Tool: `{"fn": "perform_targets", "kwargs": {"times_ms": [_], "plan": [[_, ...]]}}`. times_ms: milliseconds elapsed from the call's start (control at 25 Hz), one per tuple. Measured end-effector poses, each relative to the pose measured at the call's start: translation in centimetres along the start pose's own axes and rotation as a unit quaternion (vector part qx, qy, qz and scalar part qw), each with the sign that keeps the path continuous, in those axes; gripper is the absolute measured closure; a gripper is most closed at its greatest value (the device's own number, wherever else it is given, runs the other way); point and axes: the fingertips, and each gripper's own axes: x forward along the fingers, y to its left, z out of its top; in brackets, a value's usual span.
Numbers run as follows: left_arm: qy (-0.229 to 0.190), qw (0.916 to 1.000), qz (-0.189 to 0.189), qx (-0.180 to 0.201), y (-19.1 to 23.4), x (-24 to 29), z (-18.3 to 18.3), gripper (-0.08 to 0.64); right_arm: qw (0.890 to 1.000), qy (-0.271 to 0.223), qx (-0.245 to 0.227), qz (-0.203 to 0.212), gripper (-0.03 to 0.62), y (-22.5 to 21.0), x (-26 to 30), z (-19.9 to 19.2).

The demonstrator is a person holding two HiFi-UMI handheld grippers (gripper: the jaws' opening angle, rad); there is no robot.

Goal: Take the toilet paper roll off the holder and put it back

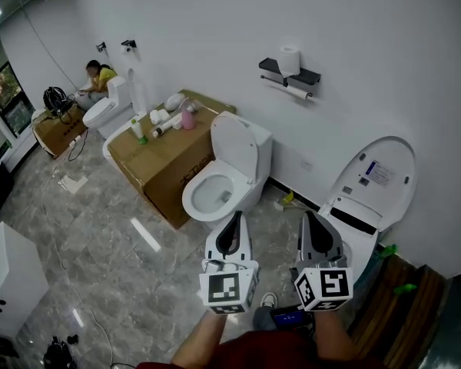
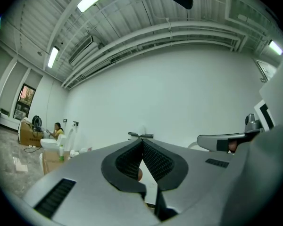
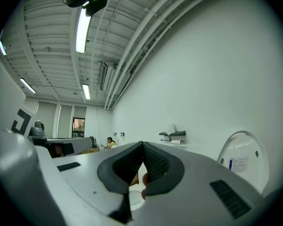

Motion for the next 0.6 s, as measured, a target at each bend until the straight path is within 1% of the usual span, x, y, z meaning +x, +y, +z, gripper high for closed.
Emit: {"fn": "perform_targets", "kwargs": {"times_ms": [160, 280, 440, 600], "plan": [[-0.001, 1.0, 0.002, -0.004, -0.9, 5.5, 0.1, 0.545, 1.0, -0.002, 0.005, 0.003, 0.575, -3.8, 4.4, 0.6], [0.004, 1.0, 0.002, -0.007, -1.2, 8.8, -0.1, 0.545, 1.0, -0.006, 0.002, 0.006, 0.575, -5.8, 7.1, 1.2], [0.012, 0.9997, 0.007, -0.021, -2.0, 12.3, -0.6, 0.545, 1.0, -0.001, -0.002, 0.007, 0.575, -8.5, 9.5, 1.0], [0.011, 0.9998, 0.004, -0.016, -2.6, 15.0, -0.9, 0.545, 1.0, -0.001, 0.002, -0.003, 0.575, -10.9, 11.0, 1.0]]}}
